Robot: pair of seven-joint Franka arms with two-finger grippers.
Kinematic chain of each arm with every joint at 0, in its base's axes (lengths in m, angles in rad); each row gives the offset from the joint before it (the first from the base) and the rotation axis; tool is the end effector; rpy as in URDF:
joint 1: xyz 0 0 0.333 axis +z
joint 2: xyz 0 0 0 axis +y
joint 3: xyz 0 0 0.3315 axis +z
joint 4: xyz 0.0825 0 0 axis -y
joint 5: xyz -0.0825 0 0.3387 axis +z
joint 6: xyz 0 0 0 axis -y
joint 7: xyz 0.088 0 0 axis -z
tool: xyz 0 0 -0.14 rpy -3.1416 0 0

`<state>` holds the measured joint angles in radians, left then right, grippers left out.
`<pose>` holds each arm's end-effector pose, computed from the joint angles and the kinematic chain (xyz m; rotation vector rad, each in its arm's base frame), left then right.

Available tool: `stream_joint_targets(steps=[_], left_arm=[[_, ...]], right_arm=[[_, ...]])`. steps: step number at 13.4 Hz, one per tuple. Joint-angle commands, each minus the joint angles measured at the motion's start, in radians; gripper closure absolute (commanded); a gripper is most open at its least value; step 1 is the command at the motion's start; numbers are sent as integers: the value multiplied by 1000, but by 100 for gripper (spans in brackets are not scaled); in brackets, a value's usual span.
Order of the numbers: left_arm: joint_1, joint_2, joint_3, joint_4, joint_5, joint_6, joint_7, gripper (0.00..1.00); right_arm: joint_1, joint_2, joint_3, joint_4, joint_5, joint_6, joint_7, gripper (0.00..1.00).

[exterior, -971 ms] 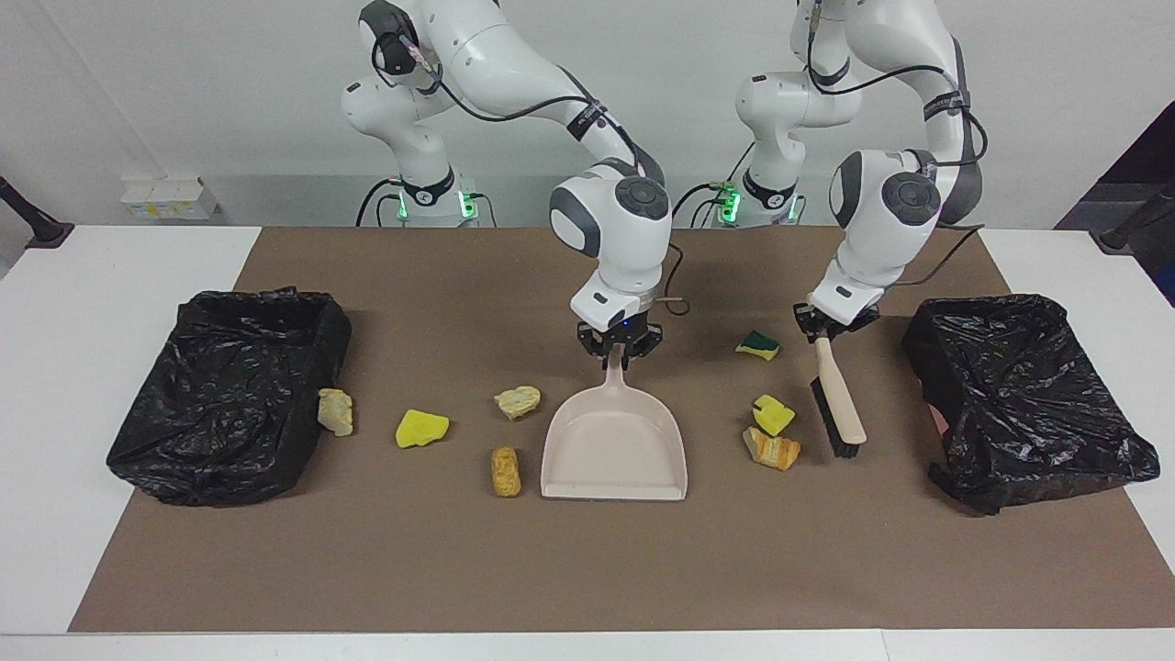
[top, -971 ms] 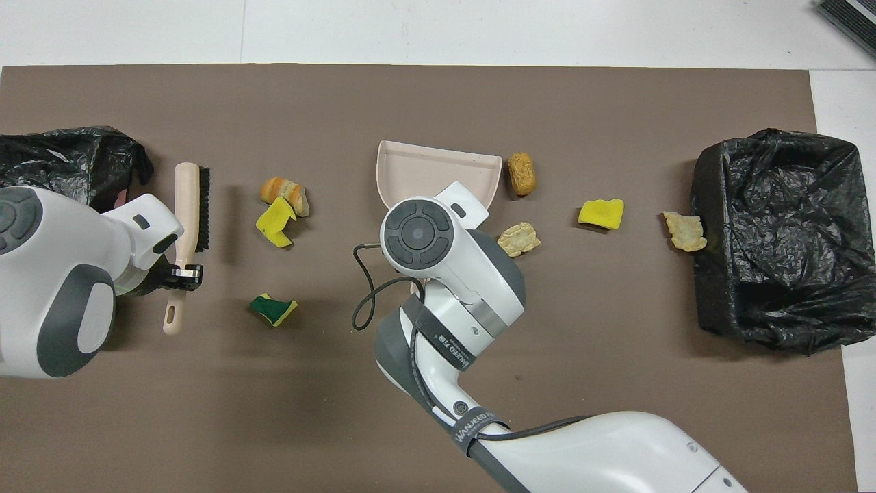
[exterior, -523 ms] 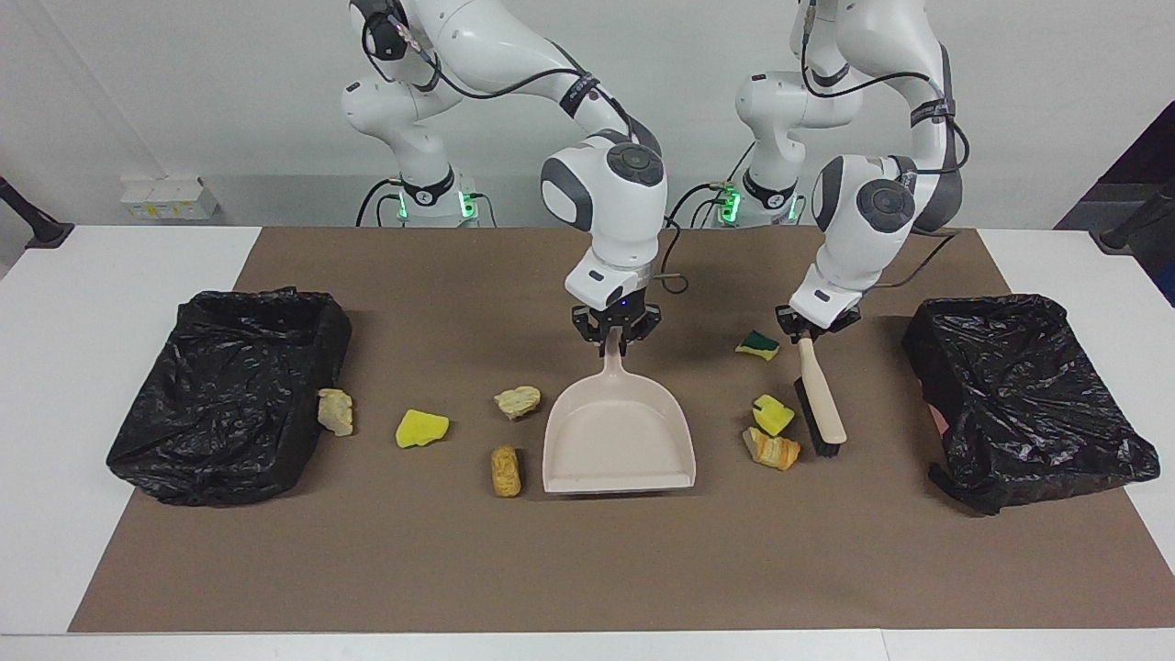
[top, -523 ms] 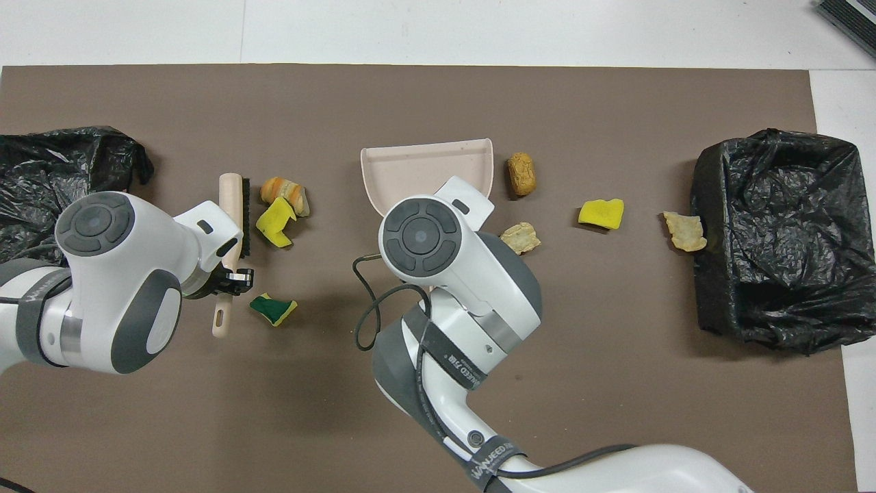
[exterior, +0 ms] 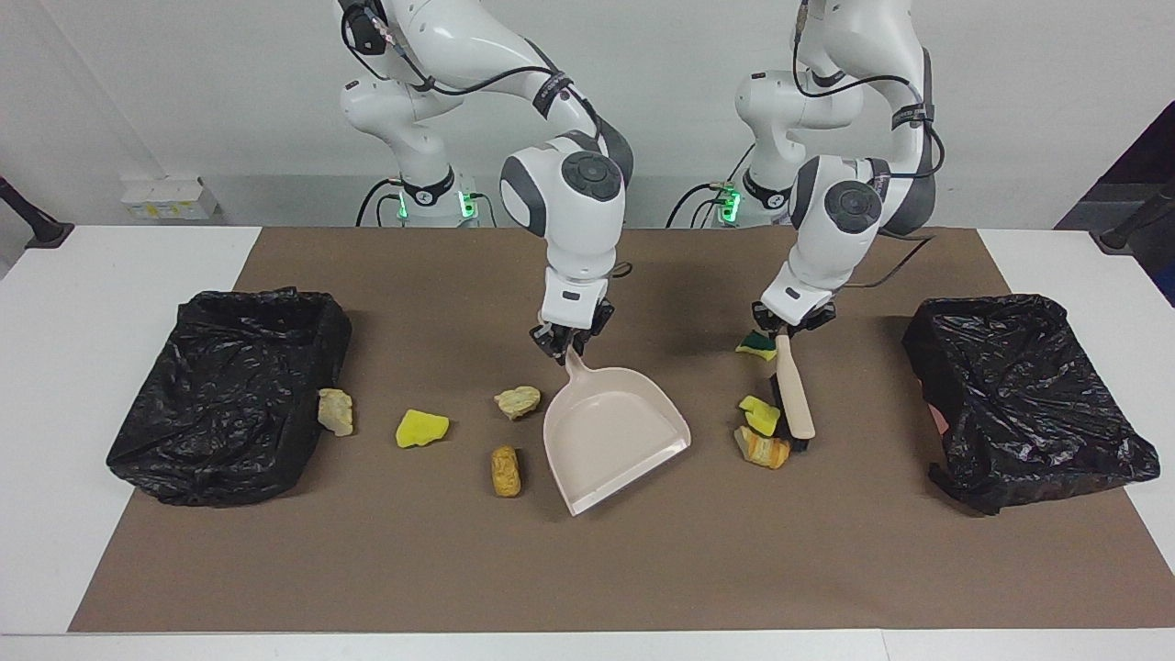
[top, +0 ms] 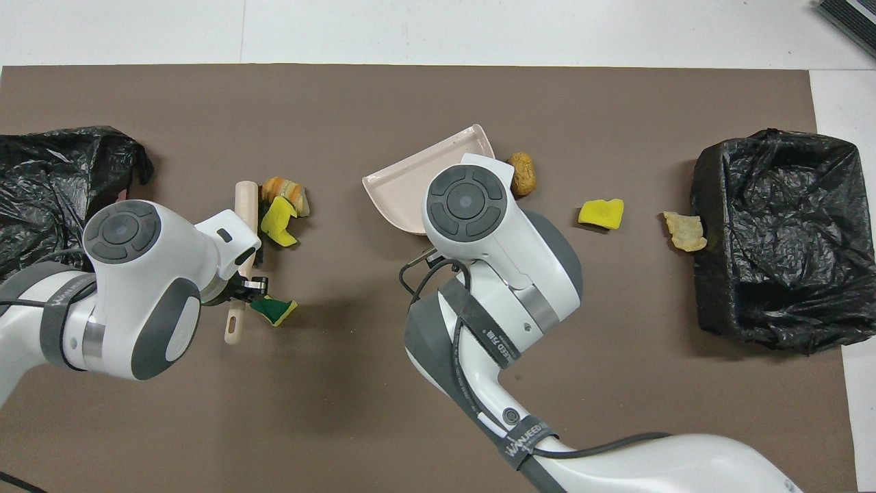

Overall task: Sweep and dump trash in bin
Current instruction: 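Grasp the brush with the left gripper while the right gripper grasps the dustpan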

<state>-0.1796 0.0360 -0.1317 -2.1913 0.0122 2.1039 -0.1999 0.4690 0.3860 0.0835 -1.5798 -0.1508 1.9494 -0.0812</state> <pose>0.4602 -0.1469 0.3703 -3.0945 0.1835 0.1827 0.5486 0.3135 0.4147 2.8569 1.0181 0.0168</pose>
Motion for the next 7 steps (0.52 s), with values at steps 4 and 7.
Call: stream_joint_targets(steps=[4,7], left_arm=[[-34,-28,21,67,-41,-168,-97,100],[41,-77,21,-19,-41,-163,-148,100]], right_arm=[[-82,-26,10,-42,14,-24,-544,100],[-92,-26,9,-63,10,-23,-722,100]])
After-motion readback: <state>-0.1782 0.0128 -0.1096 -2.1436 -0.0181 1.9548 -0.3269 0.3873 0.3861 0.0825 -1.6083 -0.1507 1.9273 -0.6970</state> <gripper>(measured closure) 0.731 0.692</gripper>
